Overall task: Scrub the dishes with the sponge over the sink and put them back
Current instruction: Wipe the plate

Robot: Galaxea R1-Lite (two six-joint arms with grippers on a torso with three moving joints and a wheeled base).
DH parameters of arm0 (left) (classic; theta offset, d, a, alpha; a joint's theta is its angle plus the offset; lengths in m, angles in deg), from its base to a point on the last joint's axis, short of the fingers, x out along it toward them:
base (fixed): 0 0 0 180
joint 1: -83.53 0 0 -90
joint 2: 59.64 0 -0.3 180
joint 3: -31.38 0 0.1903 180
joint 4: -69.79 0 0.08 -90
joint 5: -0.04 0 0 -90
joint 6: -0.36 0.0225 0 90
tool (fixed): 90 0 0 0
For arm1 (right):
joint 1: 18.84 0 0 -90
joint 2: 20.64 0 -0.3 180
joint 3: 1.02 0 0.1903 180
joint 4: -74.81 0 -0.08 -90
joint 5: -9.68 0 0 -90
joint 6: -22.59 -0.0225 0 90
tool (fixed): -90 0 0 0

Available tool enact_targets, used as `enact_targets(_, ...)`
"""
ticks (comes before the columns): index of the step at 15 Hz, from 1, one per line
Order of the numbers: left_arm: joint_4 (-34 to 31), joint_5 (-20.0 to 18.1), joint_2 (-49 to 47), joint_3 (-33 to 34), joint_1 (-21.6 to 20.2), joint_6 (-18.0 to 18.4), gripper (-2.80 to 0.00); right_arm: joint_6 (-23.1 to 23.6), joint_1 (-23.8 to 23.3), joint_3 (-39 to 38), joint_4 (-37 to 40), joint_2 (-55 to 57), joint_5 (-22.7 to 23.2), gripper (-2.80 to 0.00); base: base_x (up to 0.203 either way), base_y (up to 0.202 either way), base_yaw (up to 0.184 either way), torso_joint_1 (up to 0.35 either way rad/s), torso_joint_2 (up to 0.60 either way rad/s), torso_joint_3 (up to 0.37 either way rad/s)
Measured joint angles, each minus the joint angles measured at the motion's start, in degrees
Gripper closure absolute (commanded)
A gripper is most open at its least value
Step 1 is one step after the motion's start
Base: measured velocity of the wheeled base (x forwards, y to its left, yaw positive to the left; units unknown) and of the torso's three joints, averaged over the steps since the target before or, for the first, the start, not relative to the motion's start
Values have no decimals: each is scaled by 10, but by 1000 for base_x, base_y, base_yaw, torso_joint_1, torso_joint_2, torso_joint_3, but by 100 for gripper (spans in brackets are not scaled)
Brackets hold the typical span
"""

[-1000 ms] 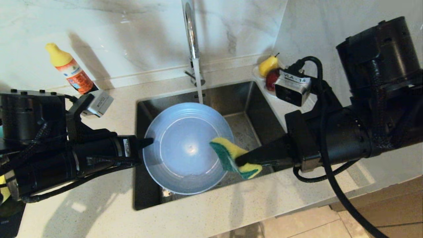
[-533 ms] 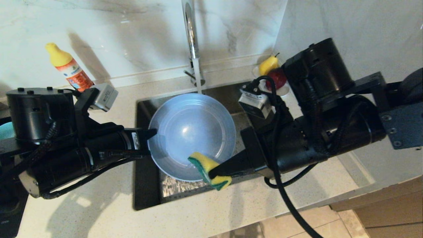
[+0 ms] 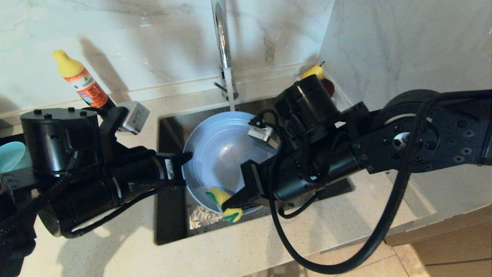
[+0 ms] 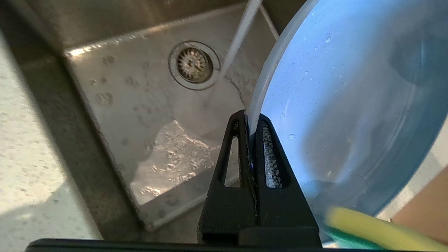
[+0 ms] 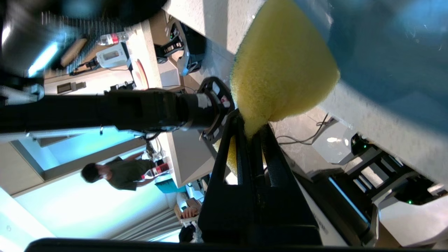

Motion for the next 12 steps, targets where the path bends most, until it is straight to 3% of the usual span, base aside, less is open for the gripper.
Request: enact_targets(12,1,-7,37,43,8,29,0,-2,-54,74,16,38,-1,0,0,0,0,0,0,0)
